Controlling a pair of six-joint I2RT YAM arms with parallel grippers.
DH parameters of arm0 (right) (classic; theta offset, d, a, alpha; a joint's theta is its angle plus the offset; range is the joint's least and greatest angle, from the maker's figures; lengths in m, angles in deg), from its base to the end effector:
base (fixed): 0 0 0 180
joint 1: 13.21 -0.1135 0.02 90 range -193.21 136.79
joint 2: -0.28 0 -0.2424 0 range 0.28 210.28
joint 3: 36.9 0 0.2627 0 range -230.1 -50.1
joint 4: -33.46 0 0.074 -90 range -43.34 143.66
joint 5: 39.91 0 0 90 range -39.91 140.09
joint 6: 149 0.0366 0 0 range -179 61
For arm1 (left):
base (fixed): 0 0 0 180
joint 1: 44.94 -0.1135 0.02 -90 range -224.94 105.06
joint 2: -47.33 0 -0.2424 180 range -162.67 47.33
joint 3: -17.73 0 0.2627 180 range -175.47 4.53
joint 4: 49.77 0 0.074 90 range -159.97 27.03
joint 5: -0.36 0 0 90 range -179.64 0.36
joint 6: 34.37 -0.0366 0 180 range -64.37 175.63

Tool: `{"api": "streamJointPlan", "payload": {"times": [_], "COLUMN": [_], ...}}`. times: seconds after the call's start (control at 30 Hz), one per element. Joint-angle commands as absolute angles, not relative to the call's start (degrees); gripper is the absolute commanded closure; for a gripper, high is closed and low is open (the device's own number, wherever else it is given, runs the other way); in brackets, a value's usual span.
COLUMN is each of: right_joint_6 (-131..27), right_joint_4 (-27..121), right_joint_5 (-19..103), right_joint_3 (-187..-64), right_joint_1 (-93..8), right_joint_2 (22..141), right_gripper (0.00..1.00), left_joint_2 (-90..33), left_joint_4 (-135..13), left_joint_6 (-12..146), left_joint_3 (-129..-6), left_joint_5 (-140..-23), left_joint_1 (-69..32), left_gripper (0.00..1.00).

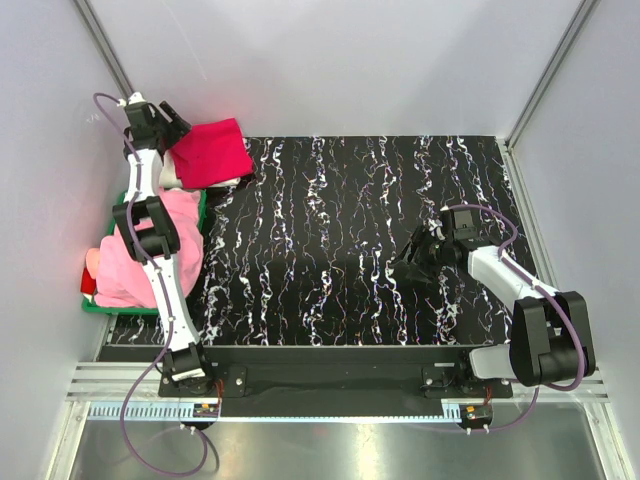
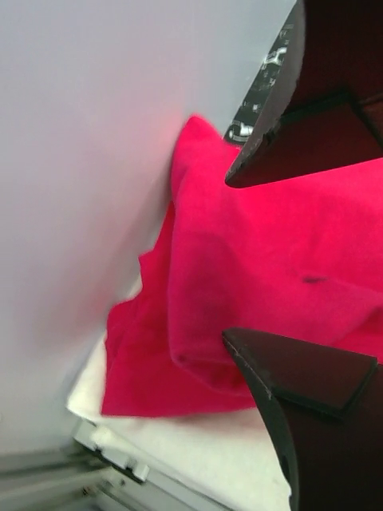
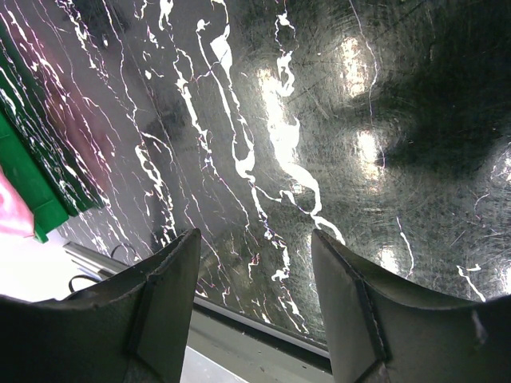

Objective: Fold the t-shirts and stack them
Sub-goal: Neatly place the folded tshirt to the corner

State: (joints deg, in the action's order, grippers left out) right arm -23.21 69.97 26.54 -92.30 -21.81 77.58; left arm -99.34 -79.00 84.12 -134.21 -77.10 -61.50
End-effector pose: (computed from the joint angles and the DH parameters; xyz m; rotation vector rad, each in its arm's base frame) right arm 0.2616 0.0544 0.1604 0.4751 2.6349 0.8015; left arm 0.5624 0.1589 0.2263 -0.6312 1.8930 -0.3519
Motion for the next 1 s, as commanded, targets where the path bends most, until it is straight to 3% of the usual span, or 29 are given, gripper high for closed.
{"api": "streamJointPlan", "payload": {"times": [0.0,0.13,0.5,0.67,0.8,0.97], "right_joint_6": [-23.2,-23.2,-22.8,-23.0,-22.6,-22.5], "right_joint_4": [68.0,67.2,65.3,64.9,64.6,64.3], "right_joint_5": [26.6,26.3,25.7,25.7,25.6,25.7], "right_joint_3": [-93.5,-93.8,-92.4,-93.0,-94.0,-93.8], "right_joint_1": [-21.7,-21.8,-21.8,-21.8,-21.8,-21.8], "right_joint_2": [77.0,78.5,80.1,81.8,82.6,82.1], "right_gripper": [0.36,0.36,0.36,0.36,0.36,0.36], "left_joint_2": [-98.1,-94.5,-96.7,-102.4,-97.9,-102.1], "left_joint_4": [-77.7,-72.6,-71.7,-74.5,-69.1,-74.4], "left_joint_6": [83.9,82.1,81.4,83.5,84.1,85.3], "left_joint_3": [-131.9,-127.4,-131.2,-137.0,-127.1,-135.7], "left_joint_5": [-81.2,-80.7,-79.6,-79.4,-81.9,-80.3], "left_joint_1": [-62.3,-62.3,-63.0,-63.3,-63.6,-64.5], "left_gripper": [0.22,0.1,0.01,0.03,0.09,0.13]}}
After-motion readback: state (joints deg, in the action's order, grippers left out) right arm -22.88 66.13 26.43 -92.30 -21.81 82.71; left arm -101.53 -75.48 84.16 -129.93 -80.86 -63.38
